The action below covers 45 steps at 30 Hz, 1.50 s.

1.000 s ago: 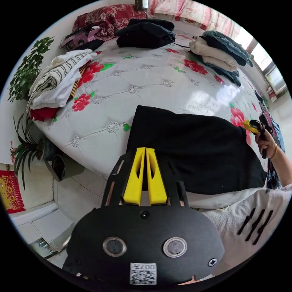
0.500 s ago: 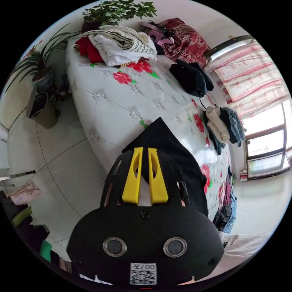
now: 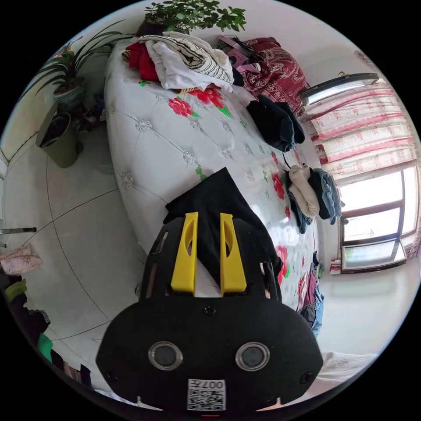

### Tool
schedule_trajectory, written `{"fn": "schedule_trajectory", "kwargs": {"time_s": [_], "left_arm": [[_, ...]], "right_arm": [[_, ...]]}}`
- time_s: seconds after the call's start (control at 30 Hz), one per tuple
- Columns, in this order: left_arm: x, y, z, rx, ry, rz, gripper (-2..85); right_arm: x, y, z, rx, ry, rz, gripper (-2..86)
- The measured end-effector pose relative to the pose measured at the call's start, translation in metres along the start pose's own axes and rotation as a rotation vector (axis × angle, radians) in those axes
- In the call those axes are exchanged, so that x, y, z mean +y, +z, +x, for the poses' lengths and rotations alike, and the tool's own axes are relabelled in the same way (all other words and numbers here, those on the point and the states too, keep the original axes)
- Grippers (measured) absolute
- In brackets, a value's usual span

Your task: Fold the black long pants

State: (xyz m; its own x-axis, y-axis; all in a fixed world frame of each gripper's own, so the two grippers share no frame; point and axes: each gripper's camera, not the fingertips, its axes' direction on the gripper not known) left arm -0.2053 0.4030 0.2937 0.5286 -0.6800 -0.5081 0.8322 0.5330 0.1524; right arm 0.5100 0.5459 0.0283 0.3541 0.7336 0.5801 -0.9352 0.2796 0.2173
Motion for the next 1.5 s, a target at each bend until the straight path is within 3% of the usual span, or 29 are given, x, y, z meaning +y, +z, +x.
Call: {"fn": "schedule_trajectory", "kwargs": {"time_s": [0.13,0.27,0.37,0.4,0.47,0.53,0.63,0.83,0.93,1.27,1.5], "left_arm": [[0.002,-0.007,-0.021,0.027,-0.031,0.022,7.9],[0.002,-0.009,-0.036,0.054,-0.051,0.037,8.1],[0.0,-0.005,-0.044,0.075,-0.057,0.044,8.8],[-0.002,-0.003,-0.046,0.078,-0.056,0.042,8.9],[-0.003,-0.001,-0.049,0.078,-0.056,0.04,8.9],[-0.005,-0.004,-0.054,0.085,-0.055,0.045,8.9],[-0.009,-0.013,-0.062,0.084,-0.04,0.065,9.1],[-0.021,0.002,-0.076,0.116,-0.044,0.034,11.4],[-0.026,0.013,-0.074,0.133,-0.047,0.023,12.7],[-0.027,0.015,-0.105,0.226,-0.149,-0.009,12.8],[-0.056,0.031,-0.115,0.255,-0.148,-0.008,5.4]], "right_arm": [[0.027,0.036,-0.136,-0.134,-0.409,-0.206,0.7],[0.13,0.087,-0.274,-0.216,-0.895,-0.452,0.7],[0.23,0.145,-0.317,-0.254,-1.154,-0.691,1.4],[0.248,0.161,-0.317,-0.257,-1.174,-0.776,1.6],[0.312,0.221,-0.305,-0.207,-1.208,-1.166,2.3],[0.337,0.236,-0.297,-0.165,-1.229,-1.281,2.7],[0.339,0.228,-0.3,-0.121,-1.274,-1.205,2.7],[0.304,0.229,-0.292,-0.122,-1.054,-1.115,1.1],[0.299,0.221,-0.292,-0.097,-1.074,-1.055,0.1],[0.273,0.216,-0.283,-0.144,-0.977,-1.043,-0.3],[0.255,0.217,-0.282,-0.163,-0.974,-1.057,-0.3]]}}
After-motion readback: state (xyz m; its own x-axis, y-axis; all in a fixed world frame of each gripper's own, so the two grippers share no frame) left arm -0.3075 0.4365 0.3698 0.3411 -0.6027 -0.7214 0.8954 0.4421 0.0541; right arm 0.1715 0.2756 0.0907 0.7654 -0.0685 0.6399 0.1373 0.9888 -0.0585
